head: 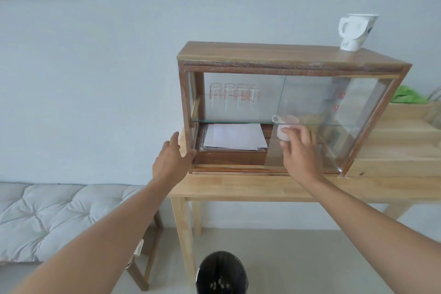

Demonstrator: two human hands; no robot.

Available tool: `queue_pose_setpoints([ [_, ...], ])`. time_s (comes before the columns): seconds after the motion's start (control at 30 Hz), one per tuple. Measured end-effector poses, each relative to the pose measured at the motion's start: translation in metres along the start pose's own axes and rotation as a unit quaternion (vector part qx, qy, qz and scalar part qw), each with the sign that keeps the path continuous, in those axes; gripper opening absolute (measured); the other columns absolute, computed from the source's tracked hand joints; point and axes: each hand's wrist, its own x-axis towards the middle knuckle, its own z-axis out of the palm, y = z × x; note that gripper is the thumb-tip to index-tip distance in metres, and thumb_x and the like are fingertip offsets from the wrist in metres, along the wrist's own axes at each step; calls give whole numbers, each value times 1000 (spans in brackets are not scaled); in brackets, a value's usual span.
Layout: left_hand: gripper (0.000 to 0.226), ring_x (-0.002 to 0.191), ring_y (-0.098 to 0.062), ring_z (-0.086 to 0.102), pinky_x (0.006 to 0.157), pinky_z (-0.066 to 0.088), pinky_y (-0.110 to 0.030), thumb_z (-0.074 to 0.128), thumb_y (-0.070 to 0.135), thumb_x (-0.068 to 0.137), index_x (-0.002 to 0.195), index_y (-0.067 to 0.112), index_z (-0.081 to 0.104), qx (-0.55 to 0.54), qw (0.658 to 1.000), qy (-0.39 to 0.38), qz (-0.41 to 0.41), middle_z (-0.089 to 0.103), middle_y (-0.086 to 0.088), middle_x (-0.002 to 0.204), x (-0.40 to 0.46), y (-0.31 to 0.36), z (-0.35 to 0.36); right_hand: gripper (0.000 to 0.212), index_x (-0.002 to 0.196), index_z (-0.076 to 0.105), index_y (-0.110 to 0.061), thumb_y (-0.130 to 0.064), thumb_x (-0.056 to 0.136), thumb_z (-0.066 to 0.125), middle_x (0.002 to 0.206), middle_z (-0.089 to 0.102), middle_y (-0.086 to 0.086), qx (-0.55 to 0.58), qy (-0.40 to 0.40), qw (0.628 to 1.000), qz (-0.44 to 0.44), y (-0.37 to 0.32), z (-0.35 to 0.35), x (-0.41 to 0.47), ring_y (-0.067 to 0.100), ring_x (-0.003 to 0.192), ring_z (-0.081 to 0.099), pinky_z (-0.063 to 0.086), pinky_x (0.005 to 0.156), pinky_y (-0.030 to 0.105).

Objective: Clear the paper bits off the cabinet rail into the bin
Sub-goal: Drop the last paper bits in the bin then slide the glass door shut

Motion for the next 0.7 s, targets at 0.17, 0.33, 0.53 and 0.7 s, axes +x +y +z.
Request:
queue_pose_setpoints([
  [0.17, 98, 145, -34, 41, 106, 43, -53, 66, 55, 94, 160, 42, -5, -28, 998, -31, 49, 26, 4, 169, 11, 11, 6, 105, 172, 25, -12, -37, 88, 83, 182, 8, 20, -193, -6, 976, -99, 45, -19, 36, 51, 166, 8, 13, 131, 72],
  [0.33, 119, 136, -38, 52, 100, 51, -59, 77, 48, 88, 152, 55, -24, -33, 997, -34, 66, 26, 8, 170, 12, 12, 17, 137, 175, 6, -14, -53, 76, 92, 183, -6, 20, -261, -15, 953, -153, 70, -17, 58, 47, 168, -3, 10, 126, 80],
  [0.53, 132, 132, -40, 56, 101, 51, -59, 82, 45, 85, 149, 54, -32, -17, 995, -41, 86, 28, 3, 170, 15, 5, 19, 139, 175, 3, -12, -54, 76, 91, 182, -6, 22, -273, 11, 947, -170, 68, -3, 61, 49, 167, -3, 7, 127, 79],
  [0.7, 134, 131, -40, 56, 100, 51, -59, 84, 42, 84, 149, 54, -33, -13, 995, -43, 90, 30, 1, 169, 14, 4, 18, 139, 175, 2, -13, -59, 77, 88, 183, -3, 20, -260, 8, 946, -193, 37, 11, 65, 49, 167, 1, 10, 127, 79],
])
